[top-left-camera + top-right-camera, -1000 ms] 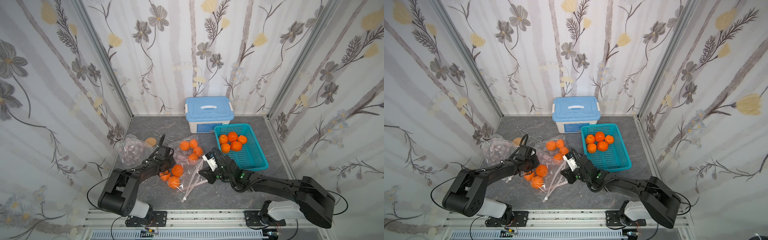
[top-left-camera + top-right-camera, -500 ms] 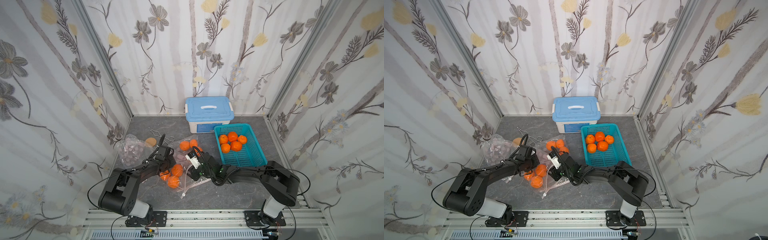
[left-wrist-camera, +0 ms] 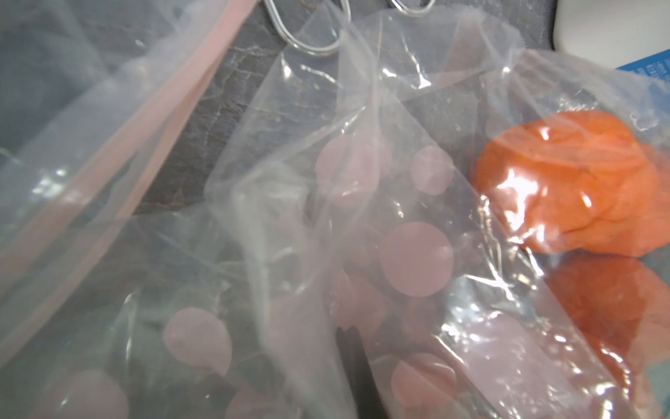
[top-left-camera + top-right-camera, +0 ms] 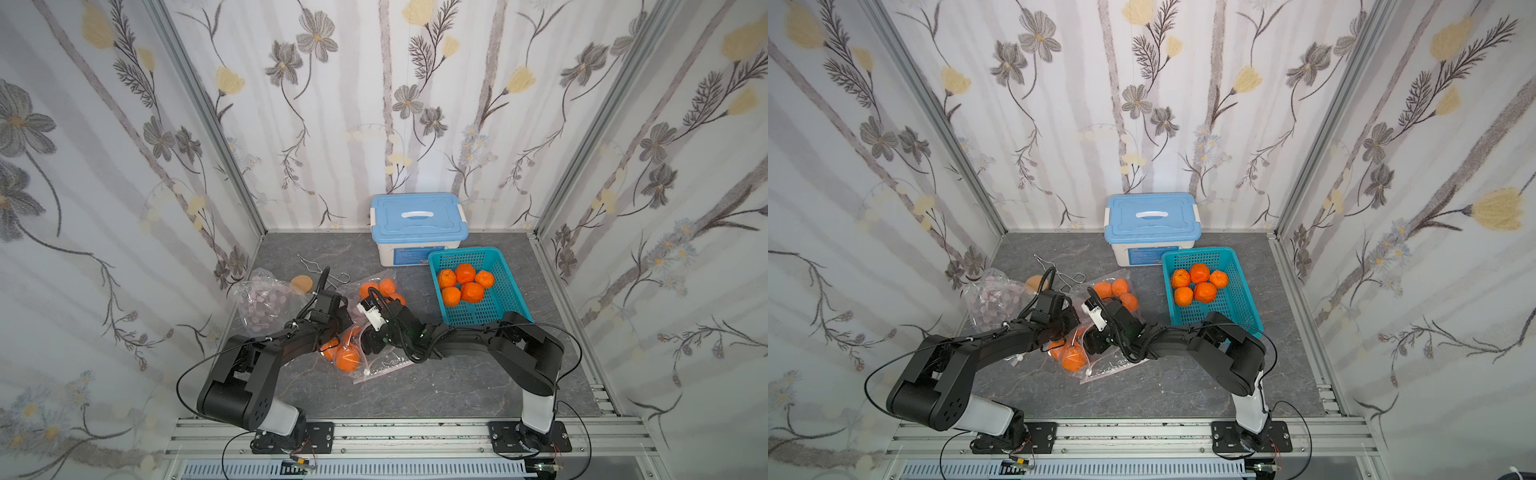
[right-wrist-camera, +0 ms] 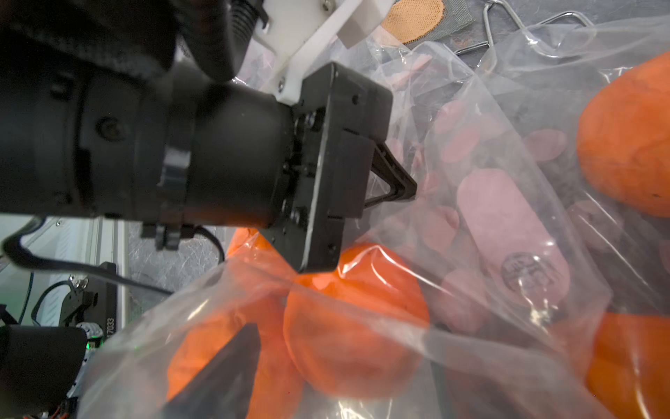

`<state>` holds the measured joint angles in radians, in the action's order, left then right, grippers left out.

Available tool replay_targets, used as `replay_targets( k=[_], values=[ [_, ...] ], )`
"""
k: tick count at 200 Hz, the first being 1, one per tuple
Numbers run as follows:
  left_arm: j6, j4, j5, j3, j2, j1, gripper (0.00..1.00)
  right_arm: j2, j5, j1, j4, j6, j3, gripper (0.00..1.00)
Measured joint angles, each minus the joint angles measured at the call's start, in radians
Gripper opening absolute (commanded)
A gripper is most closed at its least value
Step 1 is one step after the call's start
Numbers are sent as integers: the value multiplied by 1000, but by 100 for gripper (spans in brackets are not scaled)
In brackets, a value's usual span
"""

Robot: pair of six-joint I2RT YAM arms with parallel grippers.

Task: Open the zip-top bag and take out the orange
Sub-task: Pick up the orange from the zipper food storage bag.

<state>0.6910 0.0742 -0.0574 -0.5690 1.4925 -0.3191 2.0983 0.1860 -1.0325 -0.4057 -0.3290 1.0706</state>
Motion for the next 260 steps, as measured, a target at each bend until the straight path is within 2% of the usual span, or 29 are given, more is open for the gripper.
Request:
replay_targets(
  k=[47, 77, 102, 190, 260],
  values=[
    [0, 11, -6, 4, 0, 1, 0, 83, -1, -11, 3, -31, 65, 73],
    [0, 16, 1, 5, 0, 2, 0, 104, 4, -12, 8, -45, 86, 58],
    [0, 16, -1, 5, 0, 2, 0, 88, 5, -12, 8, -50, 69, 54],
    [4, -1, -44, 7, 9, 1, 0, -245, 40, 50, 30, -13, -214, 55],
    [21, -7, -82, 11, 10, -2, 0, -543, 22, 183, 79, 5, -403, 52]
  ],
)
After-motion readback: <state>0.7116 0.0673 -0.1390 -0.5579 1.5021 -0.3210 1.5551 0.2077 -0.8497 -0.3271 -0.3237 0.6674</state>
